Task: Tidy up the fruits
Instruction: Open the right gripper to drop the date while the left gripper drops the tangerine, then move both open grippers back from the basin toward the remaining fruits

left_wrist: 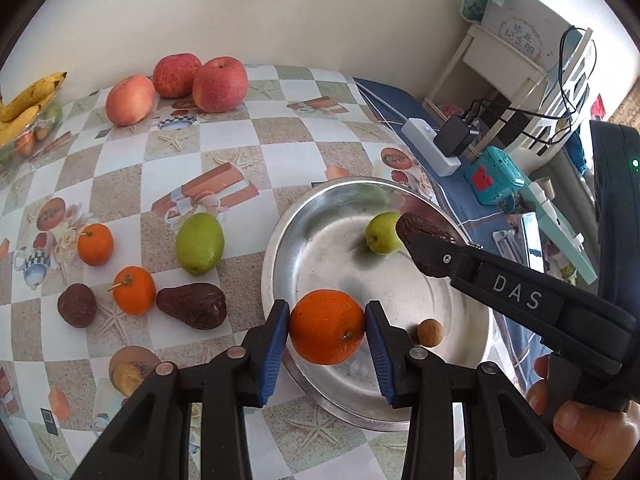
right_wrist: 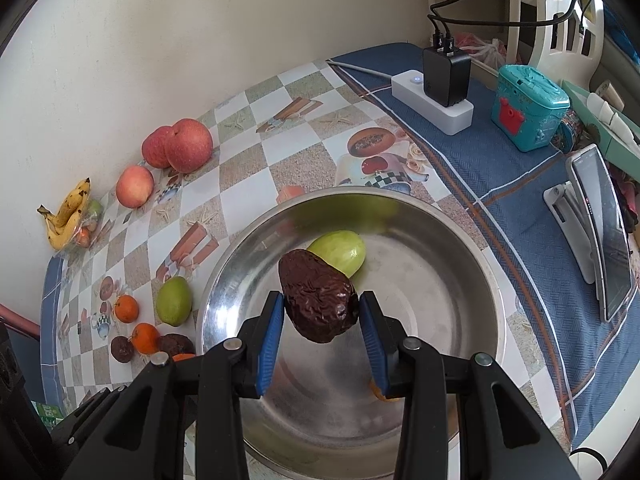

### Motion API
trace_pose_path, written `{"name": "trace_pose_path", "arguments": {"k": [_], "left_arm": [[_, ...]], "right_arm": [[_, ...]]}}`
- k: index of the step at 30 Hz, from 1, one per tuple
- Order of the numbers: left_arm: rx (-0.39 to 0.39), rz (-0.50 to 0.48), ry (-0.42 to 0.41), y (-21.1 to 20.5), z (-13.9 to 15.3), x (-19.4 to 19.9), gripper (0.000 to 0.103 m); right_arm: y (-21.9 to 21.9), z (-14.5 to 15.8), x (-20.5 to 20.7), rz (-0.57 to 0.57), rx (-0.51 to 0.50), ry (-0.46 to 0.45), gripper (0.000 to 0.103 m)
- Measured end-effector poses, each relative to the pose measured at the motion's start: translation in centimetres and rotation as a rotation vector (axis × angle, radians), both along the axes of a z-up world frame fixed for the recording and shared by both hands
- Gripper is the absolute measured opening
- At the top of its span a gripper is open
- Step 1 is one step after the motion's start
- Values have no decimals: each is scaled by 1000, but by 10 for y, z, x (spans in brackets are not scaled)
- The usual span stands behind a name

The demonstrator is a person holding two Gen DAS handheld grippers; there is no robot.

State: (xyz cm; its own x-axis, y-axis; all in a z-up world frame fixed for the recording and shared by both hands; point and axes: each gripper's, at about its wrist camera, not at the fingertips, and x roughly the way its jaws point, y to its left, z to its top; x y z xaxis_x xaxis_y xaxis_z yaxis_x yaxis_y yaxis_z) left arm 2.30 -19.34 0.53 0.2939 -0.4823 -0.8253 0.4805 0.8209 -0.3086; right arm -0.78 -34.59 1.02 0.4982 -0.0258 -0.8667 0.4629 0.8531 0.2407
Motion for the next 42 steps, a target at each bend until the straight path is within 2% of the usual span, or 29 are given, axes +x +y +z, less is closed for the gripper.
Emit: {"name": "trace_pose_path", "arguments": {"k": [4,8,9,11,12,15,18,19,22,23,25,31,34,36,42], "left_arm": [[12,-21,-13,-5,-1,-2,41],[18,-36,-13,-8,-2,-3,47],[18,-38,-15,-8,-2,-3,49],[16,-40,-19,-8,-1,-4,58],[16,-40,-21,-8,-1,-4,58],[17,-36,-21,-7,-1,-4,59],[22,-19,-18,-4,-2,-2,67],[27,-7,-17,-3,-2,-1,73],[60,37,-28,4,-3,3,81],[81,57,-34,6,-4,5,89],[120,102,-50,15,-6,11,98],[169,261,-78,59,-3,33,103],[204,306,-92,77,-1,41,103],[229,337,-103,87,1,45,103],[234,463,-88,122,12,52,103]], "right_arm": [[1,-2,1,5,4,8,41],[2,-4,2,10,-1,21,41],[2,-4,2,9,-1,25,42],[1,-6,2,5,-1,34,52],[1,-7,2,3,1,35,58],[0,-6,1,-2,2,34,58],[0,-6,1,-5,0,33,58],[0,-6,1,-6,-1,34,58],[-1,-8,1,-10,-2,41,59],[-1,-8,1,-11,-1,43,60],[-2,-10,1,-17,-5,50,73],[-1,-12,1,-18,-25,65,76],[4,-13,3,-5,-51,76,84],[9,-14,5,12,-60,78,84],[33,-9,12,79,-101,46,87]]}}
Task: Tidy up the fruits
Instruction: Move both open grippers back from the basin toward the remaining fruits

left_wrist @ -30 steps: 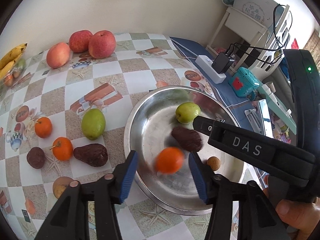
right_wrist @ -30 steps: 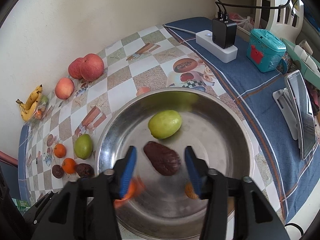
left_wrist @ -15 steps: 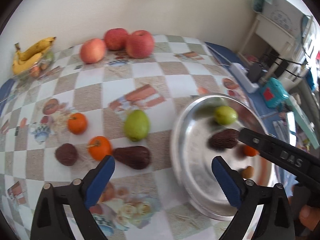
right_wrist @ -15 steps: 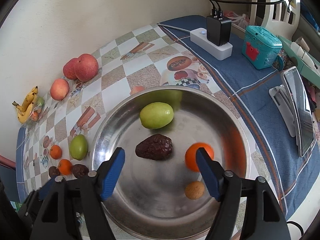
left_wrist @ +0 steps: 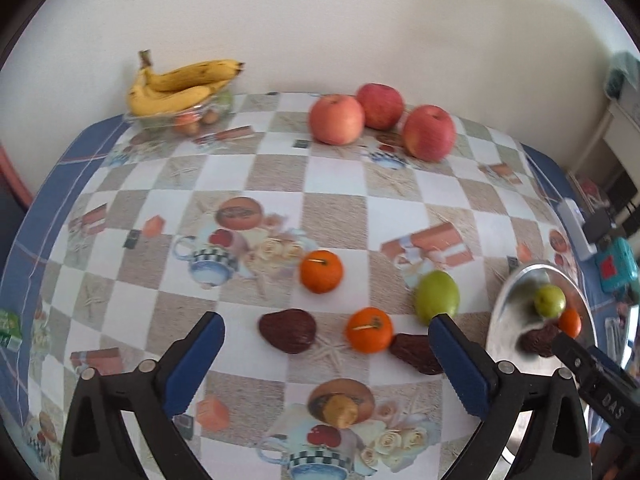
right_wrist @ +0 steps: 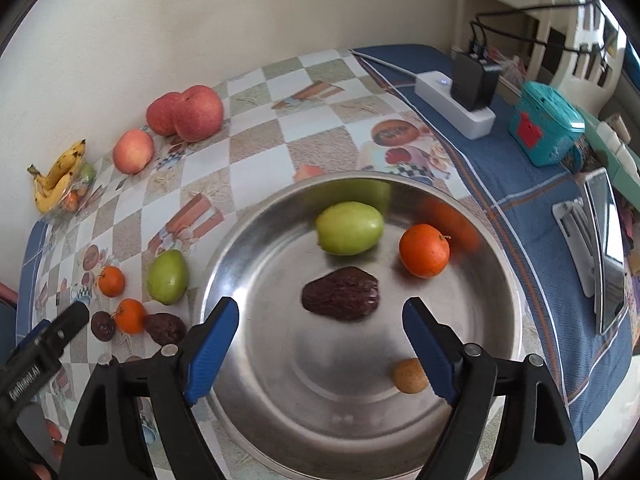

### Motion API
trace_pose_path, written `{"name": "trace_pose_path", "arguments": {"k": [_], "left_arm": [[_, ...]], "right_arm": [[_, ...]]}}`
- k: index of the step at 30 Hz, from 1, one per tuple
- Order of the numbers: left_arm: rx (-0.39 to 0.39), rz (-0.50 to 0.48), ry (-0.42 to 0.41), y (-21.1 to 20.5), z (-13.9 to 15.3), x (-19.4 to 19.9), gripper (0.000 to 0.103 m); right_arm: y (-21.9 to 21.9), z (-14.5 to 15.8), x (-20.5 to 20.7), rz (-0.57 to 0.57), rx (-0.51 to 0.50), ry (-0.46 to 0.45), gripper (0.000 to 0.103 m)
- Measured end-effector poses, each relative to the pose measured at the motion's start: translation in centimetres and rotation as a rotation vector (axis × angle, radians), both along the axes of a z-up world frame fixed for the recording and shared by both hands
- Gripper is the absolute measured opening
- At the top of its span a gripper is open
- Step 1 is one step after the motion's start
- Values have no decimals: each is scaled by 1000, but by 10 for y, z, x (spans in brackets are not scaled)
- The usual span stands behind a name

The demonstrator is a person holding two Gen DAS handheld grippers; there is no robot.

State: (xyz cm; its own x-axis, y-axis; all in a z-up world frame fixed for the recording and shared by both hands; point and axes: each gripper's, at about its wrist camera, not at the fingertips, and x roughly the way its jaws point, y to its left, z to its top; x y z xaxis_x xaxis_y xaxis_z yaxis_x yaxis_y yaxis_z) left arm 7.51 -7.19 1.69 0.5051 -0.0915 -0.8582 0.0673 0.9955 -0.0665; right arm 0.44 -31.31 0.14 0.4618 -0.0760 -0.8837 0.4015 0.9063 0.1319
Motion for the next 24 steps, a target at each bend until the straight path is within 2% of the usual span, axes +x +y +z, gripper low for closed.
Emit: {"name": "trace_pose_path", "arguments": {"k": [1,2,5,8,13,18,21,24], "left_arm": [[10,29,6,6,1,1,103],[17,51,11,10,2,2,103],[21,121,23,26,4,4,103],[58,176,42,38,5,5,103],[71,224,45,57,7,6,103],[52,268,59,82,1,9,103],[56,290,40,94,-2,9,103],[86,294,12,101,-2,8,103]], "right_arm": [[3,1,1,8,-3,-8,94],[7,3,2,17,-5,-17,95],[18,8,4,47,-19,-41,96],[28,10,7,72,-6,-58,96],[49,12,13,128,17,-81,96],[78,10,20,205,53,-85,96],[98,10,23,260,30,-82,96],[112,9,25,295,52,-91,96]]}}
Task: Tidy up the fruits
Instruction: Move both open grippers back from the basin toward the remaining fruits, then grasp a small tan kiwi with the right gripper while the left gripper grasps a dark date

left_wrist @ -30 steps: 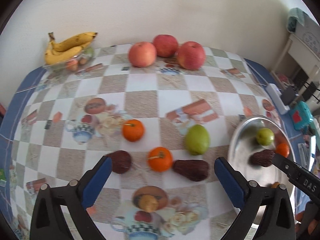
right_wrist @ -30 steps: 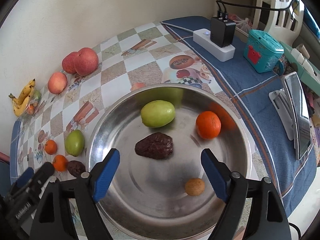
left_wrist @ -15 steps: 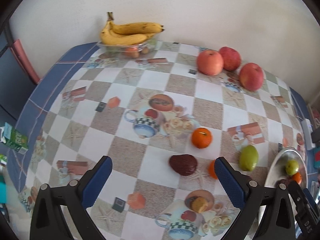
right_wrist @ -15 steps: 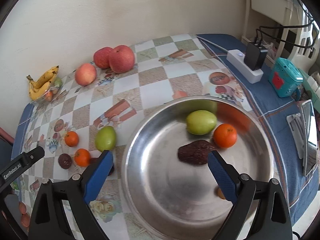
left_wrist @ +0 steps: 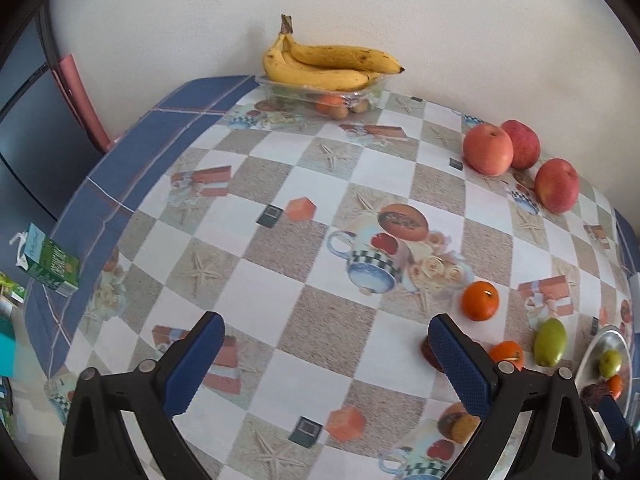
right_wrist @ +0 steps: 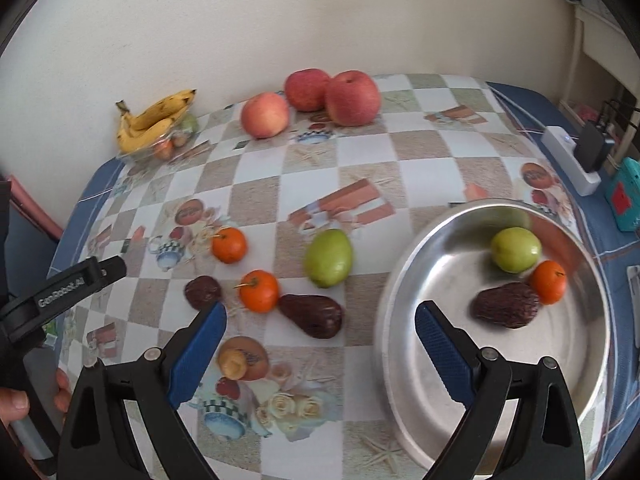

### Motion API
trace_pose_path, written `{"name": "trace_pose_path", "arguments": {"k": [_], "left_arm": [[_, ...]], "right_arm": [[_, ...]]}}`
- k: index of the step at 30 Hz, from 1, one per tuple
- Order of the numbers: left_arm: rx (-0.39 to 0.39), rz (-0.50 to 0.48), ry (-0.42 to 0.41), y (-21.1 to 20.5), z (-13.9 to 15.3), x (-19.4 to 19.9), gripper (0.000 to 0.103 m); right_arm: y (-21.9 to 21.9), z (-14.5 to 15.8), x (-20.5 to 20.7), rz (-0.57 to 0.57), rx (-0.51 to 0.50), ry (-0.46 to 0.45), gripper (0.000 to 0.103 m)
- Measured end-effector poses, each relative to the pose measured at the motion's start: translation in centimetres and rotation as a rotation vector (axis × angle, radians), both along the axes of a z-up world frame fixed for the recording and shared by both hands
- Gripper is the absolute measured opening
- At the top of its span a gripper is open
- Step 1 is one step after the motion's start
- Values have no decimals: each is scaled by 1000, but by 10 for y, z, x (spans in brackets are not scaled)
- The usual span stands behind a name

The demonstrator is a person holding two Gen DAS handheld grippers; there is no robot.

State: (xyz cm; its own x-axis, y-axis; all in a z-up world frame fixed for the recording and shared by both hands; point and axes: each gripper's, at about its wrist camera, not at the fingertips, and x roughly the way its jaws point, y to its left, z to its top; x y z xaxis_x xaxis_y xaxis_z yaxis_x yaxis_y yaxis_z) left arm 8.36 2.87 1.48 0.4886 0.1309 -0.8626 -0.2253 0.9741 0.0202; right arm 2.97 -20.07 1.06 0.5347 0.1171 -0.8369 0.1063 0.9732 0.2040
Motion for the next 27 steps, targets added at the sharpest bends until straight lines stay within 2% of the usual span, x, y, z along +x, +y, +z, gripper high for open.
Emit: {"name": "trace_pose_path", "arguments": {"k": [7,9,13,19,23,27], "left_arm": [[-36,-47,-46,2,-3,-4,103],[-31,-84,-18,-3,-8,-4,103],[-78,-128,49,-8,-19,-3,103],[-49,-143,134,-12,-38,-4,103],[-76,-135,210,-10,-57,-3,103],[-106,-121,228,-7,-61,-4,103]], "right_arm": [[23,-8,5,61,14,27,96],[30,-13,7,86,8,49,96],[37,-24,10,113,22,97,96],[46,-39,11,139,15,148,95],[55,-47,11,170,9,174,95],[63,-54,12,193,-5,202,95]]}}
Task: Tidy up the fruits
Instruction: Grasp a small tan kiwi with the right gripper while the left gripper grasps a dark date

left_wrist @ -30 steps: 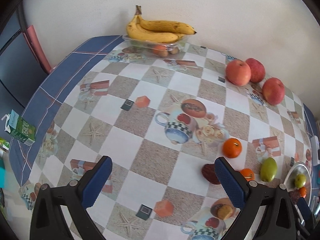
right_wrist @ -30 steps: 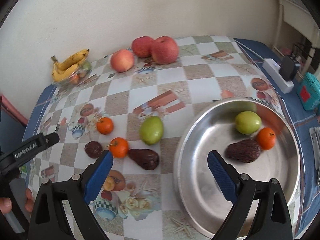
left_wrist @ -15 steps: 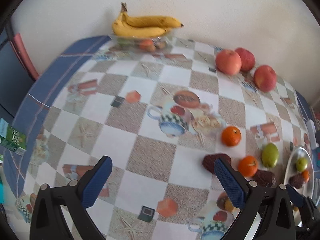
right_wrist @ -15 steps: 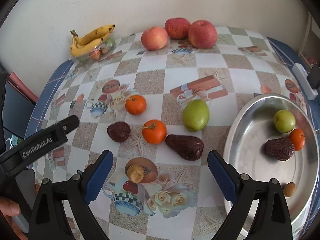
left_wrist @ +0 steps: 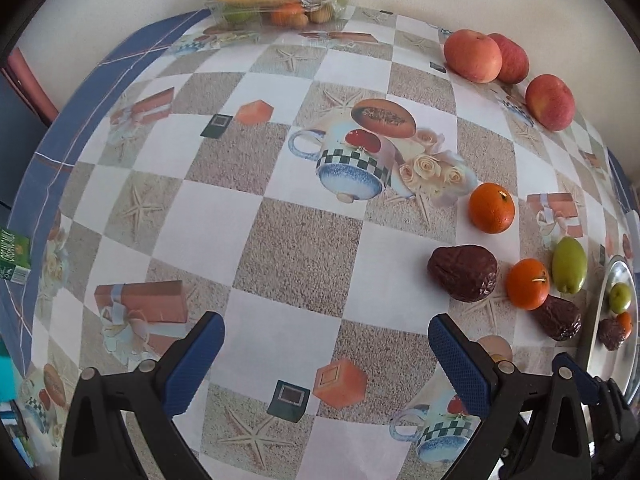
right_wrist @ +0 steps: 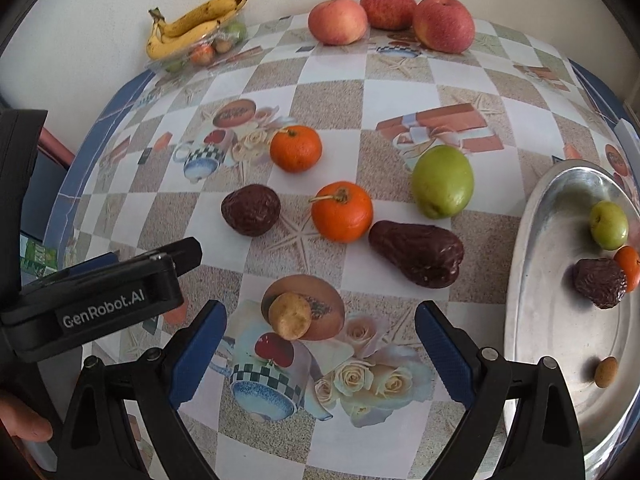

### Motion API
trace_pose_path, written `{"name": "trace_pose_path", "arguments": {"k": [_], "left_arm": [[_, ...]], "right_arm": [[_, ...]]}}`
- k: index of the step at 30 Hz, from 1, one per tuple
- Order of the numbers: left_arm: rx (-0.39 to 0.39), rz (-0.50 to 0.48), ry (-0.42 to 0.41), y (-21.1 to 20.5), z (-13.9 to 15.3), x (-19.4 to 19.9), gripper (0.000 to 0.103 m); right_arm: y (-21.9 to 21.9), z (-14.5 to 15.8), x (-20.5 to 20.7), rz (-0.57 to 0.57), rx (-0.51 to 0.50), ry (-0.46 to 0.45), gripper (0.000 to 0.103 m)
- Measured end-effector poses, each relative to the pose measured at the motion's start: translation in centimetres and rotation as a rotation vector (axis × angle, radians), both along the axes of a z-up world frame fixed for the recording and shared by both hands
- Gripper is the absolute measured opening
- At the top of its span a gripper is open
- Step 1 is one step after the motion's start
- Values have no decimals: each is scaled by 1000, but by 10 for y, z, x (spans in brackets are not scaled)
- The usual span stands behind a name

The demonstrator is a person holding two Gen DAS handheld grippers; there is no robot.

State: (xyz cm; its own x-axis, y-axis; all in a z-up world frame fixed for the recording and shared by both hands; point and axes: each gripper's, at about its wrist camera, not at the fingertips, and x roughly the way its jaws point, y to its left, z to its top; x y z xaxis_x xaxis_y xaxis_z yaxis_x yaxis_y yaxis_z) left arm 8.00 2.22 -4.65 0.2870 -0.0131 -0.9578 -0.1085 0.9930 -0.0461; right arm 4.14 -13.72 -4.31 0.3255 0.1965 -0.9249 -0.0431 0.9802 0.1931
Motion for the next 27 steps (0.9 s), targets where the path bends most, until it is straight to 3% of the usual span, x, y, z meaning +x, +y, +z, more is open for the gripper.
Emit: {"name": "trace_pose_path", "arguments": {"k": [2,7,12,15,19,22,27], "left_arm": [[-3,1,-4,0,0,-1,103],[-28,31,-14,6,2,-1,103],[-94,50,-16,13,5,1,103],[-130,47,-30,10,8,3,103],[-165,-9,-67,-5,13,7,102],[-207,-51,-80,-16,13,10,101],[-204,-112,-92,-33,10,18,92]], "right_arm": [[3,-1,0,18,-6,2,92],[12,-1,-1,62,-9,-1,65],[16,-3,-1,82,-23,7,59],[17,-4,-1,84,-13,15,45],[19,-5,1,86,-13,18,43],[21,-6,2,89,-12,19,33],[18,-9,4,73,2,26,32]]}}
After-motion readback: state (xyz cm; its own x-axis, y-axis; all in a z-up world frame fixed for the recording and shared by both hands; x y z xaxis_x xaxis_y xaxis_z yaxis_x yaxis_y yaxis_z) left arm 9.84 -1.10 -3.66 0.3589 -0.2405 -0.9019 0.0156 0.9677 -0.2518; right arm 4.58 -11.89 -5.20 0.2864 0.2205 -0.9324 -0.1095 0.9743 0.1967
